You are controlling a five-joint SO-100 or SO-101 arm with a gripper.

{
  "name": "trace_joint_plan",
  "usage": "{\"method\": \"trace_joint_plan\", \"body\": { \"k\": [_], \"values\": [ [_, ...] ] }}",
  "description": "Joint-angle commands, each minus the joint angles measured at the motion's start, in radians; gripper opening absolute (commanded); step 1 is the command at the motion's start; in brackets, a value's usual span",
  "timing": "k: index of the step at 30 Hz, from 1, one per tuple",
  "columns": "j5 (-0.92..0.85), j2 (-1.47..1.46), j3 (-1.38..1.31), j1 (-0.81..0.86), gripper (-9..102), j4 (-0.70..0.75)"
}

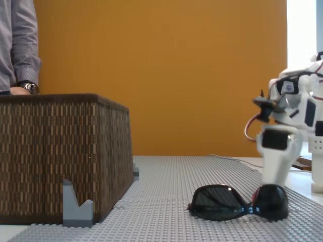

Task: Grasp a glasses and put it in the bin.

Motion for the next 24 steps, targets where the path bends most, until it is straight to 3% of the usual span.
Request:
{"method": "trace_joint_plan", "body": {
  "k": [1, 9, 17, 24],
  "values": [
    [0.029, 0.000, -0.046, -0.046, 19, -0.029],
    [-0.003, -0.051, -0.141, -0.104, 19, -0.181],
    [-0.144, 0.037, -0.181, -0.008, 18, -0.166],
    [-0.049, -0.032, -0.199, -0.074, 19, -0.170]
  ]
}}
